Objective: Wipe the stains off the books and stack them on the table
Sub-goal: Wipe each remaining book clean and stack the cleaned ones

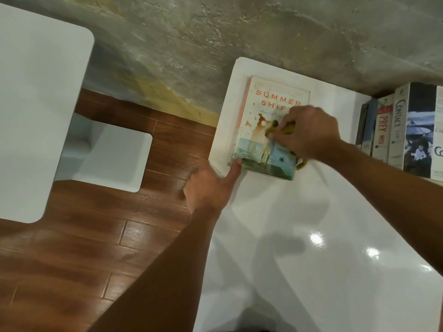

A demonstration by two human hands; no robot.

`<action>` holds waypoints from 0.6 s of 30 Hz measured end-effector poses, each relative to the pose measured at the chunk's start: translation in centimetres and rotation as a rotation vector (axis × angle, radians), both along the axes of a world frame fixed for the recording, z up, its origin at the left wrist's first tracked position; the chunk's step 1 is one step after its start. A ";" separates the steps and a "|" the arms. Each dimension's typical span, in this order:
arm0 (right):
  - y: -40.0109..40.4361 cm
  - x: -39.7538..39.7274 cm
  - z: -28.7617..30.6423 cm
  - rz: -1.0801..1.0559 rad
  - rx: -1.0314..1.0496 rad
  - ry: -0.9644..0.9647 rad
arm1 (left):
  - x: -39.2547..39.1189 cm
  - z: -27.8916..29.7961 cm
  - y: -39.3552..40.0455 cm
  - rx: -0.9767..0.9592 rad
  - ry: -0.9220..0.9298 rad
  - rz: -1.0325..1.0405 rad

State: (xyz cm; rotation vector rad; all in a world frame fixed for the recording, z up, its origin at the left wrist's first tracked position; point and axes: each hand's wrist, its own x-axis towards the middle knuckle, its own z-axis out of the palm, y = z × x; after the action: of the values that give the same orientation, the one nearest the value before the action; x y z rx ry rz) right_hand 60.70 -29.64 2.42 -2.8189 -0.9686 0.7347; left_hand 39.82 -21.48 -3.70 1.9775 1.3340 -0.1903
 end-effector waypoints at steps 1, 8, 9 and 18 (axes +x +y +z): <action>0.4 0.7 0.0 -0.097 0.033 -0.023 | 0.0 0.0 -0.1 -0.004 0.000 0.003; 0.1 0.0 -0.1 0.011 0.000 0.034 | -0.1 0.1 -0.1 -0.010 -0.009 0.003; 0.4 0.9 0.1 -0.053 0.035 -0.013 | -0.1 0.0 -0.1 -0.003 -0.009 0.003; 1.7 1.8 0.1 -0.045 0.028 -0.150 | -0.1 -0.1 0.0 -0.015 -0.009 0.016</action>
State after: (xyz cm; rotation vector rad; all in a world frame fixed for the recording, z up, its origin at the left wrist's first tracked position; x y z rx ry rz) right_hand 62.45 -27.93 2.57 -2.8951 -0.9234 0.5069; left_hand 39.76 -21.46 -3.82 1.9525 1.3379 -0.1832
